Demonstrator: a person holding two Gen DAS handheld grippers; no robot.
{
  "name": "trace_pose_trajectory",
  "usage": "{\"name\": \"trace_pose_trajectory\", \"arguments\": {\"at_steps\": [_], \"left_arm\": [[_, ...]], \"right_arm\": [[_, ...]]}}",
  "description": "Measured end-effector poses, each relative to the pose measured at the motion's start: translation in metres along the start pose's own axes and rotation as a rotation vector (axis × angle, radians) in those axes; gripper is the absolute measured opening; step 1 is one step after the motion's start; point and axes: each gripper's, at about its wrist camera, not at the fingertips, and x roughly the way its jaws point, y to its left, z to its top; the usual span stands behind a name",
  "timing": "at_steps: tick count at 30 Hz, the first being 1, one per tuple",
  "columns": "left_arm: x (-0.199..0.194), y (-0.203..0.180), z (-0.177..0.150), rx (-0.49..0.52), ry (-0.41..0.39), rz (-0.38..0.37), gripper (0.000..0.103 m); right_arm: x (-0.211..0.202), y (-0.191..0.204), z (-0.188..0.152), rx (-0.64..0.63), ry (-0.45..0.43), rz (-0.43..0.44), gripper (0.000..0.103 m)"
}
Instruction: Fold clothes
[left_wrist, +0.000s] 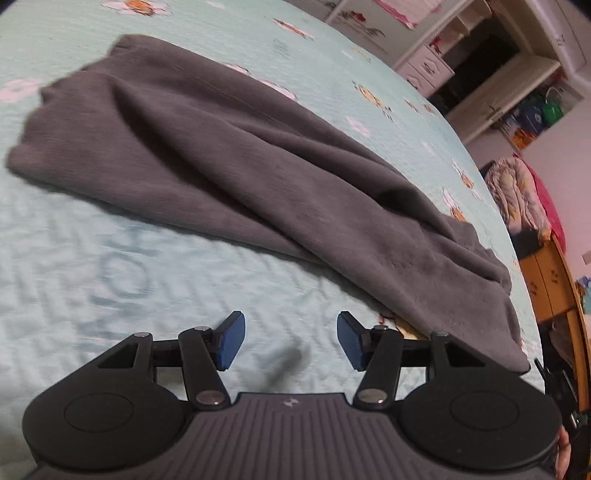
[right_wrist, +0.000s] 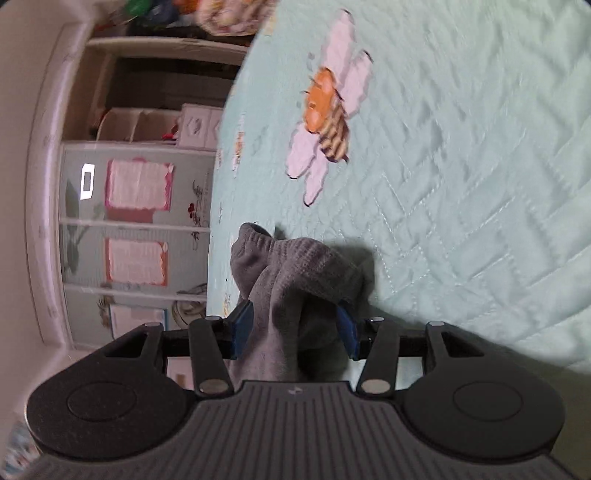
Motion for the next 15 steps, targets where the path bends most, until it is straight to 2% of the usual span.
{"name": "trace_pose_trajectory", "arguments": {"at_steps": [3,4,5,6,10,14,15], "left_arm": [[0.01,-0.008,-0.001,0.0,0.015,-0.002,0.061],[0.012,-0.009,-0.002,0.004,0.016,0.0,0.061],[0.013,-0.01,-0.002,0.007,0.017,0.001,0.062],[0.013,-0.011,-0.002,0.011,0.018,0.001,0.062],[0.011,-0.01,-0.001,0.004,0.021,0.004,0.062],[0.008,-0.014,0.001,0.011,0.024,0.008,0.062],[0.008,-0.019,0.001,0.021,0.023,0.002,0.062]], "right_arm": [[0.017,0.005,0.004,0.029,-0.005,-0.011,0.048],[0.023,0.007,0.005,0.034,-0.007,-0.015,0.043],[0.025,0.015,0.0,-0.029,-0.009,-0.013,0.037],[0.022,0.027,-0.01,-0.156,-0.009,-0.004,0.017],[0.013,0.075,-0.052,-0.664,-0.01,0.03,0.008],[0.003,0.123,-0.094,-1.172,-0.011,0.066,0.008],[0.001,0.122,-0.101,-1.235,0.014,0.038,0.008]]}}
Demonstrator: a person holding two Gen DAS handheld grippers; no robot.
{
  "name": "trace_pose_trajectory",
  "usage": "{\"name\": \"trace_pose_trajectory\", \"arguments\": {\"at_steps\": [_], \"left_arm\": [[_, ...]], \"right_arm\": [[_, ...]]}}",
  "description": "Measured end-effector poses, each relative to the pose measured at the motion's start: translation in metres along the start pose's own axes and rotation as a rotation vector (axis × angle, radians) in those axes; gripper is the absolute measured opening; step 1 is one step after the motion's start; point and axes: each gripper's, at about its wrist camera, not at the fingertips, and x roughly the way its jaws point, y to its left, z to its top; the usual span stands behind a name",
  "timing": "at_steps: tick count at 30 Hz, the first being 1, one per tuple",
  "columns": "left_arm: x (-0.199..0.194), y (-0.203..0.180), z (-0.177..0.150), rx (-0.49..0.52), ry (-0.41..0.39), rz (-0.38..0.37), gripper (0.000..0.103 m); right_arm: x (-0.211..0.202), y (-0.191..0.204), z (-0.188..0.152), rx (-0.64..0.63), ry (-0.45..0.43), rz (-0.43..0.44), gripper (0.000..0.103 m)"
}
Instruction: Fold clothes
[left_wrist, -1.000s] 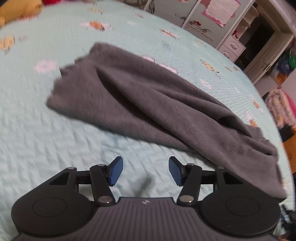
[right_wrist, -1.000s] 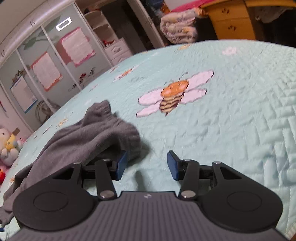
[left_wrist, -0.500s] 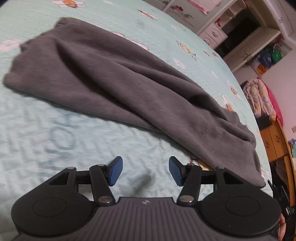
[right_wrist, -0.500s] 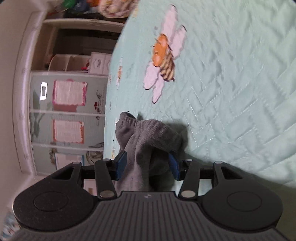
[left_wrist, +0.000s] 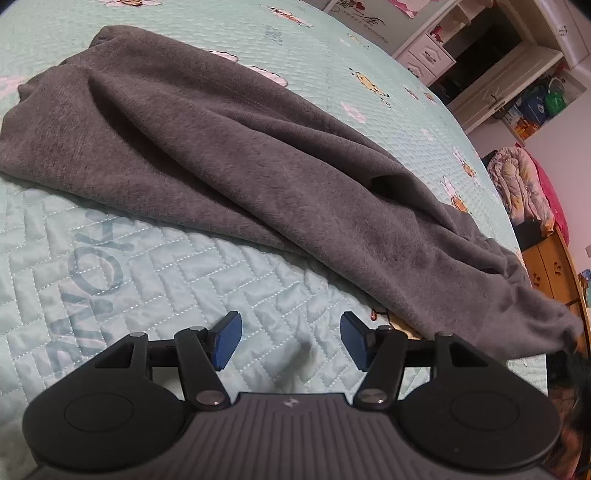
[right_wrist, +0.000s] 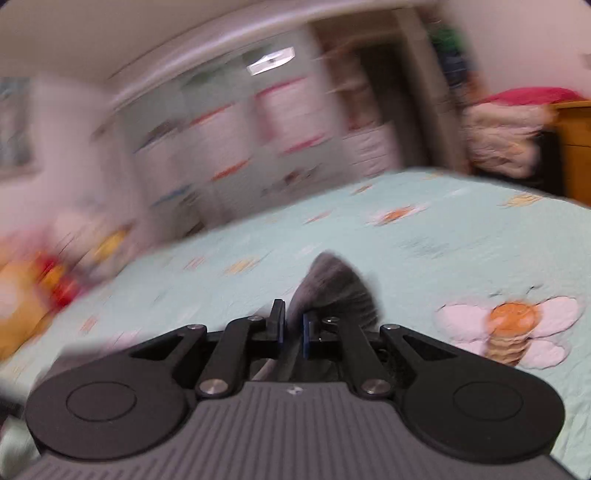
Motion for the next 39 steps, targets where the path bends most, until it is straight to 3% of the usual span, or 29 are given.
{"name": "trace_pose_trajectory", "arguments": {"at_steps": [3,6,9,12,14,17,20,24,26,30,35,38,39], "left_arm": [[0.001,-0.023,-0.002,0.062,0.004,-0.039,0.062],[0.006,-0.058,-0.006,0.159,0.027,-0.081,0.062],[0.014,-0.098,-0.008,0.243,0.059,-0.135,0.062],[0.023,-0.137,-0.005,0.307,0.081,-0.195,0.063],[0.034,-0.169,0.004,0.37,0.081,-0.204,0.064],[0.048,-0.215,0.018,0.44,0.062,-0.204,0.064],[0.059,-0.249,0.025,0.448,0.057,-0.225,0.065],[0.069,-0.27,0.023,0.431,0.065,-0.267,0.067],[0.076,-0.265,0.018,0.427,0.086,-0.253,0.07],[0.091,-0.248,0.005,0.421,0.134,-0.213,0.07],[0.102,-0.23,-0.004,0.393,0.177,-0.179,0.07],[0.099,-0.224,-0.005,0.384,0.185,-0.175,0.07],[0.098,-0.222,-0.005,0.381,0.188,-0.173,0.07]], "right_arm": [[-0.003,-0.007,-0.04,0.001,0.199,-0.068,0.008],[-0.006,-0.025,-0.068,0.068,0.281,-0.128,0.008],[-0.022,-0.041,-0.071,0.232,0.212,-0.093,0.012],[-0.05,-0.064,-0.064,0.401,0.033,-0.041,0.014],[-0.052,-0.081,-0.057,0.529,-0.057,-0.069,0.025],[-0.035,-0.097,-0.046,0.637,-0.108,-0.082,0.03],[-0.004,-0.1,-0.026,0.614,-0.095,-0.076,0.03],[0.051,-0.119,-0.001,0.598,0.022,-0.037,0.032],[0.071,-0.132,0.004,0.591,0.107,-0.052,0.032],[0.089,-0.142,0.001,0.628,0.212,0.026,0.034],[0.088,-0.138,-0.011,0.637,0.245,0.037,0.033],[0.073,-0.127,-0.014,0.616,0.166,0.108,0.03],[0.066,-0.12,-0.013,0.584,0.138,0.134,0.023]]}}
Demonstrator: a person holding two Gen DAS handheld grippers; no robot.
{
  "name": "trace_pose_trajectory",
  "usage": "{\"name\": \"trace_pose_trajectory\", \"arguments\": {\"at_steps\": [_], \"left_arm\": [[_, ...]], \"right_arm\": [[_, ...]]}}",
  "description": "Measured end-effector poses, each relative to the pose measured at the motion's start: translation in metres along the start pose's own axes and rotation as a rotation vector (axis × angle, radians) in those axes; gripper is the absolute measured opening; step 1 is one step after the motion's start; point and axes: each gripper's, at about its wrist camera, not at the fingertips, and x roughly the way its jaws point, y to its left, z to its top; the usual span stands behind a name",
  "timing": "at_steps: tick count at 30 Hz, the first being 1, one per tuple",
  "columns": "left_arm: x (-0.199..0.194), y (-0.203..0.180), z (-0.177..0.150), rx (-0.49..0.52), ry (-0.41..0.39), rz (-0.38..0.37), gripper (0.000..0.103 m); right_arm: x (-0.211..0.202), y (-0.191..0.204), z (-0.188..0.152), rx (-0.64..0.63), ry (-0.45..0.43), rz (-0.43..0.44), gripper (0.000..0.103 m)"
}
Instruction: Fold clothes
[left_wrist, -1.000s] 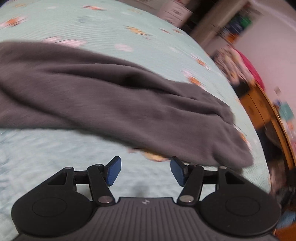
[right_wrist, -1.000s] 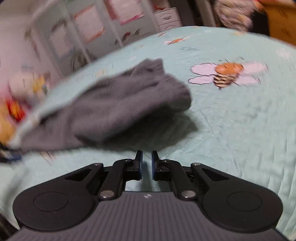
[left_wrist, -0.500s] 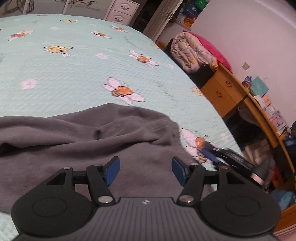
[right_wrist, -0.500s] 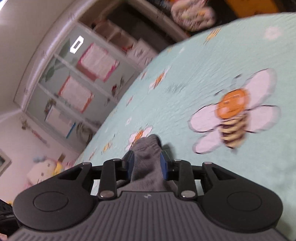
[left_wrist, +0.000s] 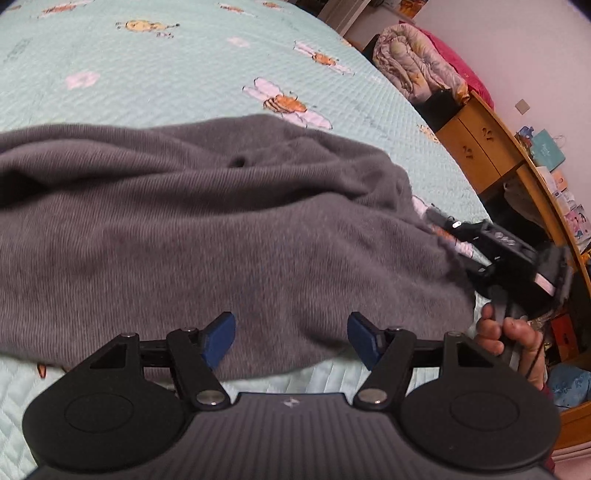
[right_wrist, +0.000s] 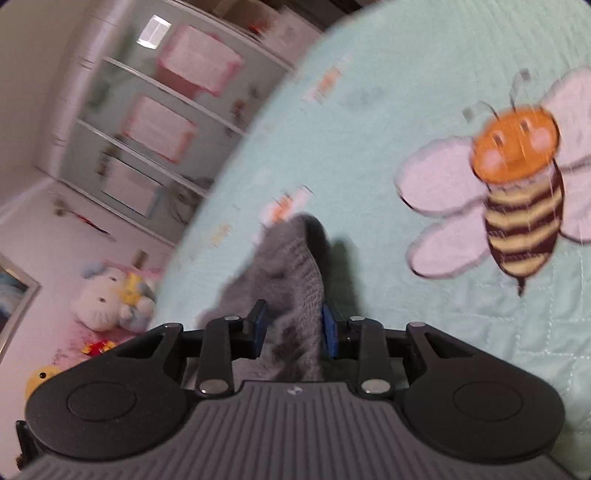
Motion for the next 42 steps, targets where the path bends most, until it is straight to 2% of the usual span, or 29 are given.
{"name": "trace_pose_trajectory", "arguments": {"at_steps": [1,2,6,11,14,18,21,26,31,32,33,35,38,40,41,42], "left_arm": [[-0.001,0.001,-0.001,-0.003,0.003,0.0,0.07],[-0.002,0.003,-0.002,-0.007,0.005,0.001,0.07],[-0.009,0.009,-0.006,-0.019,0.013,-0.002,0.07],[-0.021,0.005,-0.005,0.013,0.005,-0.03,0.07],[-0.027,-0.021,0.005,0.105,-0.026,-0.032,0.07],[-0.025,-0.078,0.025,0.334,-0.079,-0.027,0.073],[-0.007,-0.123,0.04,0.533,-0.104,0.027,0.077],[0.06,-0.179,0.04,0.895,-0.061,0.167,0.077],[0.115,-0.195,0.017,1.218,0.002,0.365,0.074],[0.123,-0.195,0.015,1.243,0.027,0.389,0.068],[0.125,-0.192,0.015,1.247,0.049,0.394,0.066],[0.128,-0.188,0.017,1.251,0.072,0.409,0.066],[0.14,-0.186,0.02,1.255,0.094,0.495,0.067],[0.15,-0.185,0.021,1.255,0.133,0.52,0.065],[0.155,-0.185,0.021,1.259,0.153,0.529,0.054],[0.157,-0.184,0.023,1.243,0.161,0.531,0.034]], "right_arm": [[-0.006,0.007,-0.004,-0.037,-0.007,0.039,0.011],[-0.011,0.014,-0.008,-0.074,-0.014,0.078,0.007],[-0.044,0.044,-0.038,-0.225,-0.001,0.141,0.006],[-0.09,0.062,-0.099,-0.316,0.032,0.115,0.006],[-0.088,0.062,-0.132,-0.317,0.082,0.103,0.006],[-0.067,0.051,-0.159,-0.249,0.146,0.101,0.006],[-0.053,0.049,-0.167,-0.252,0.166,0.073,0.006],[-0.05,0.042,-0.169,-0.237,0.151,0.085,0.006],[-0.048,0.04,-0.165,-0.248,0.145,0.085,0.006],[-0.049,0.04,-0.164,-0.25,0.144,0.086,0.006],[-0.049,0.039,-0.164,-0.252,0.142,0.086,0.006],[-0.05,0.039,-0.163,-0.254,0.14,0.086,0.005],[-0.051,0.038,-0.162,-0.256,0.137,0.086,0.005],[-0.053,0.039,-0.161,-0.264,0.135,0.083,0.005],[-0.054,0.039,-0.16,-0.265,0.134,0.082,0.005],[-0.055,0.038,-0.16,-0.264,0.133,0.083,0.005]]}}
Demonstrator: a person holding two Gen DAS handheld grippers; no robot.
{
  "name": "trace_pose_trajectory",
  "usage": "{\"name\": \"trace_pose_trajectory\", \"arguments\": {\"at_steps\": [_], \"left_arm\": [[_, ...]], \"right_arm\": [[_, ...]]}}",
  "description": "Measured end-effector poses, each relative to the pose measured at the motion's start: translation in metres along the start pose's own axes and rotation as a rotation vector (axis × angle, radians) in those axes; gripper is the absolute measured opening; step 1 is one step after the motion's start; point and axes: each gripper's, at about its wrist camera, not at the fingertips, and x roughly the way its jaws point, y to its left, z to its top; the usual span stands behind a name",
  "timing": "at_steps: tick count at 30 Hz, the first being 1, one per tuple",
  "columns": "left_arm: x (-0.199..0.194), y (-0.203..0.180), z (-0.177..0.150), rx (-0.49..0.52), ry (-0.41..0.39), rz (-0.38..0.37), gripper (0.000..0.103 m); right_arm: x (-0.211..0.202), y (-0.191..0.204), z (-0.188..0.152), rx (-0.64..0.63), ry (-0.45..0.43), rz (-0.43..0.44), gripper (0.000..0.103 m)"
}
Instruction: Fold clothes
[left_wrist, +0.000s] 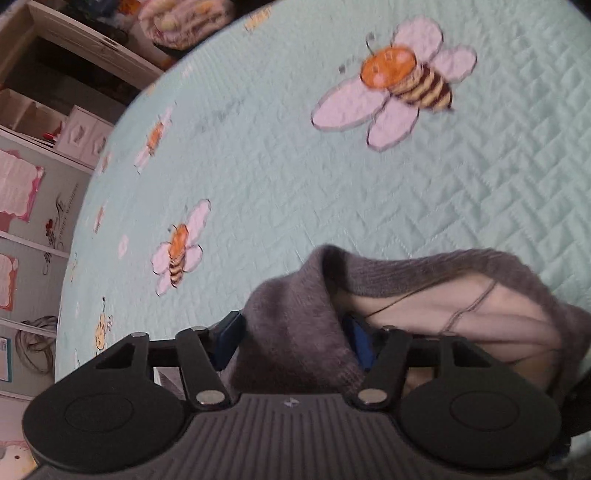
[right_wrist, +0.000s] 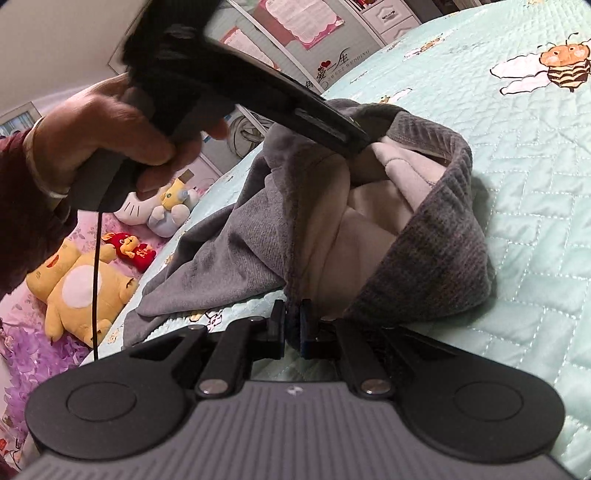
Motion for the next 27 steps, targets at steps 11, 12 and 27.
{"name": "trace_pose_trajectory", "arguments": {"at_steps": [11,12,27], "left_arm": [[-0.085,0.095,-0.013,-0.452,-0.327,0.07,0.012],[-0.091,0.096,-0.016,-0.456,-0.353,0.099,0.011],[-0.129,0.142,0.005,-0.62,-0.478,0.228,0.011]], "right_arm": [[-0.054,-0.022,0.005,0.088,-0.307,0.028,0.016],[-0.063,-0.022,0.005,0.083,-0.36,0.014,0.021],[-0.09,-0.036,0.006,0.131,-0.672,-0.276,0.057]]}}
